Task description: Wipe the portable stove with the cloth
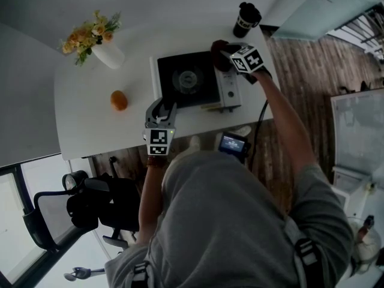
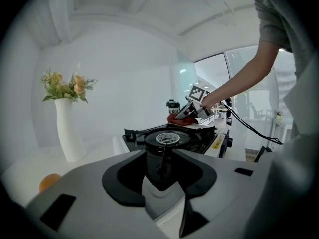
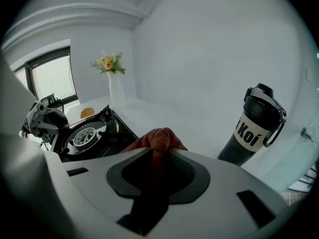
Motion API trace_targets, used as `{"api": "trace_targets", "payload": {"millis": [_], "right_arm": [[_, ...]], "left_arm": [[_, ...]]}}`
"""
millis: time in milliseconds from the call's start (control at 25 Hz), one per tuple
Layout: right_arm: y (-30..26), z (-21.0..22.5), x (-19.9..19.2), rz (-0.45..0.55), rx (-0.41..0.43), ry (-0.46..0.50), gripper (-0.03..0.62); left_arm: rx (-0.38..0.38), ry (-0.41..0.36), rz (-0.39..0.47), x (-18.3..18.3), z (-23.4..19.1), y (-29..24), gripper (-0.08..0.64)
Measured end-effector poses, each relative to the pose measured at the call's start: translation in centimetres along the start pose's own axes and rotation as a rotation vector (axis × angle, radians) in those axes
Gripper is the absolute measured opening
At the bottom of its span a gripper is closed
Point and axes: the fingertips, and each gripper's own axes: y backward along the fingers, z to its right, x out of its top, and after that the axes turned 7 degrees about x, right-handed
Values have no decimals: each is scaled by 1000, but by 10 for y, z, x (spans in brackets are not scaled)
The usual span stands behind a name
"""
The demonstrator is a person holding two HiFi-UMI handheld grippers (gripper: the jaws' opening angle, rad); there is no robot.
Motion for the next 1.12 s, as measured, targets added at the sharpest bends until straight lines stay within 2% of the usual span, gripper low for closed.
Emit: {"api": "trace_targets", "payload": {"millis": [280,520,1120], "right_arm": [[1,-6,-2,-5,-1,33,92],[4,-13,-6,-15,10,66,92],[21,-37,-23,16,43,68,92]], "left_arm": [[-12,-20,-44,-6,0,-2,175],[-73,-58,-113,-11,4,-5,172],[-98,-44,-131,-12,4,-5,166]]}}
